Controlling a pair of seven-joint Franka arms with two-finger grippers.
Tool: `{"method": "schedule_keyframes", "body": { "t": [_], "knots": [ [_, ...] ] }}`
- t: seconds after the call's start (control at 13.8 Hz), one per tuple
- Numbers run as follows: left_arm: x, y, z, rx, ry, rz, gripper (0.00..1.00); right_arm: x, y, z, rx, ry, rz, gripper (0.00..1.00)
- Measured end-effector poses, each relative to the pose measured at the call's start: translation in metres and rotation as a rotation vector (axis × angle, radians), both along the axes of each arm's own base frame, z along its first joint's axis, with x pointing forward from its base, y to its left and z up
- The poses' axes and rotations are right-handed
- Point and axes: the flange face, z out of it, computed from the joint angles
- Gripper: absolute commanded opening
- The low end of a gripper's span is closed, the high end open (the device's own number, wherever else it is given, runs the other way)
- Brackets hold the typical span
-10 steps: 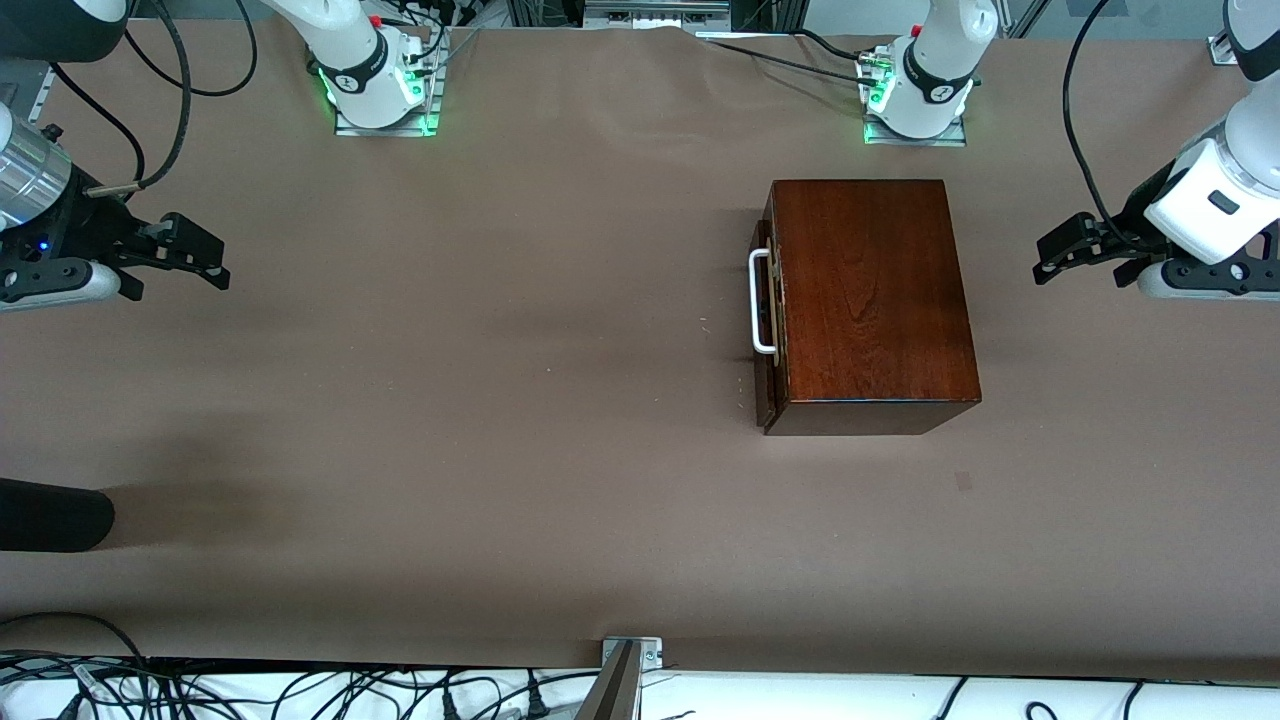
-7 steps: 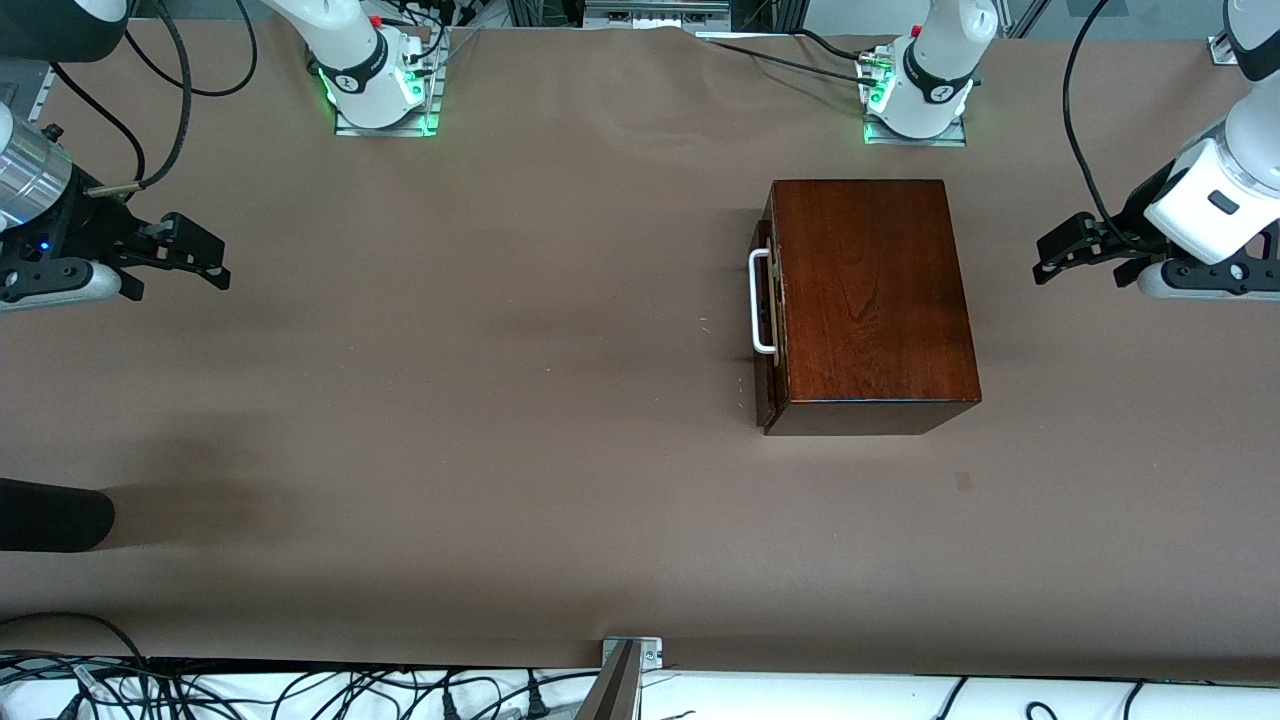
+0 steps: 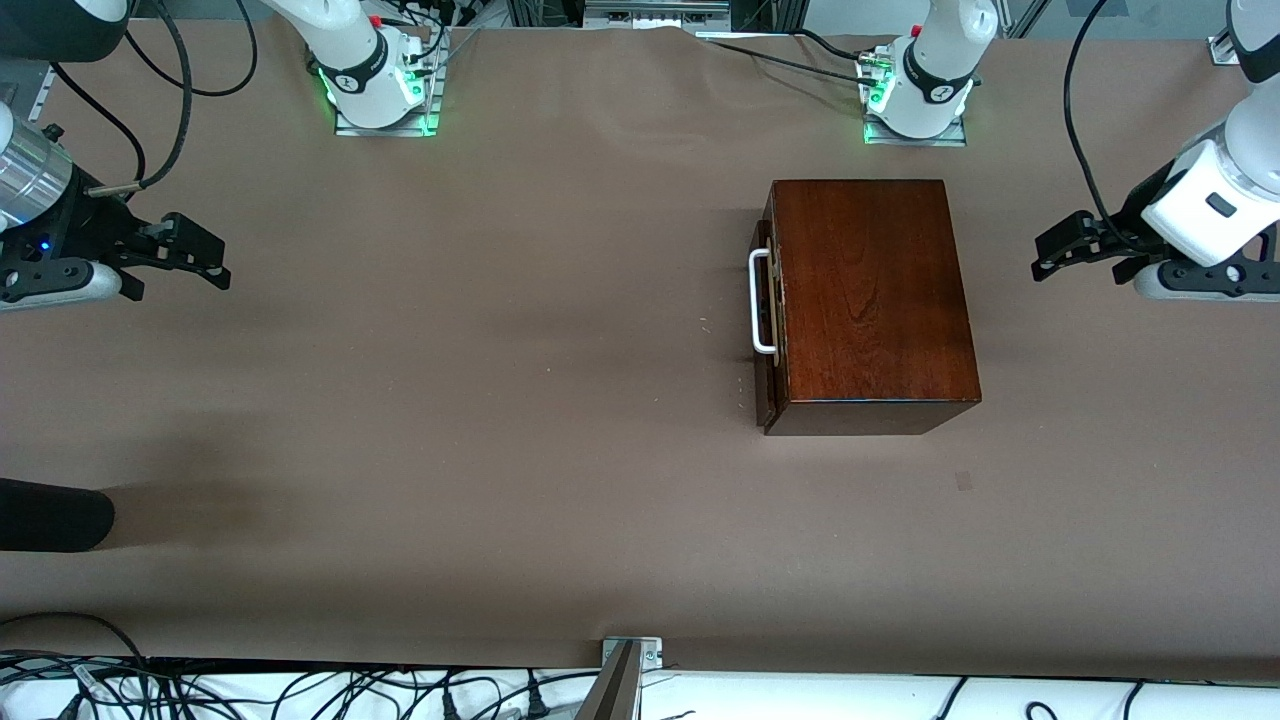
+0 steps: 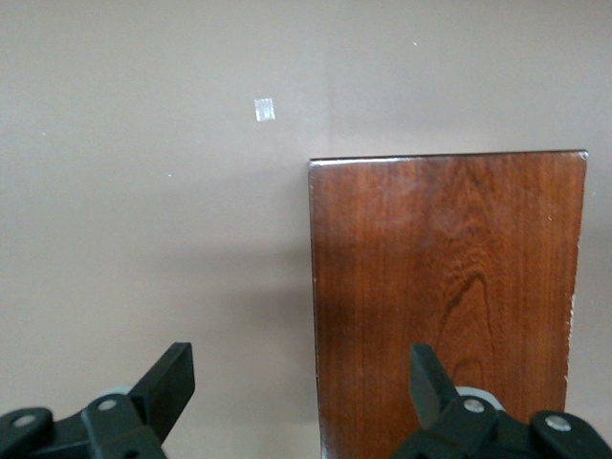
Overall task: Open drawer, take yellow block, close drawer
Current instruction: 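Reach the left gripper to the white drawer handle of the wooden box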
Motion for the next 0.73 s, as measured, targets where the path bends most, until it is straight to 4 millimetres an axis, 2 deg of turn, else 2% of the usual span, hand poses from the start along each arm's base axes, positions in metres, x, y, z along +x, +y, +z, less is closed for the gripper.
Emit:
{"method": "schedule_keyframes", "body": {
  "t": [0.15,0.36,0.58,0.73],
  "knots": [
    [-0.006,-0.032,-0.005,0.002,0.044,-0.060,1.00,0.000,0.000,0.000,0.000,0.000,0.000,1.00],
    [-0.016,-0.102,-0.023,0.011,0.096,-0.137,1.00,0.000,0.000,0.000,0.000,-0.001,0.000,1.00],
    [-0.025,-0.168,-0.057,0.029,0.160,-0.129,1.00,0.000,0.000,0.000,0.000,-0.001,0.000,1.00],
    [-0.034,-0.220,-0.082,0.038,0.177,-0.098,1.00,0.000,0.001,0.000,0.000,-0.002,0.001,1.00]
  ]
}}
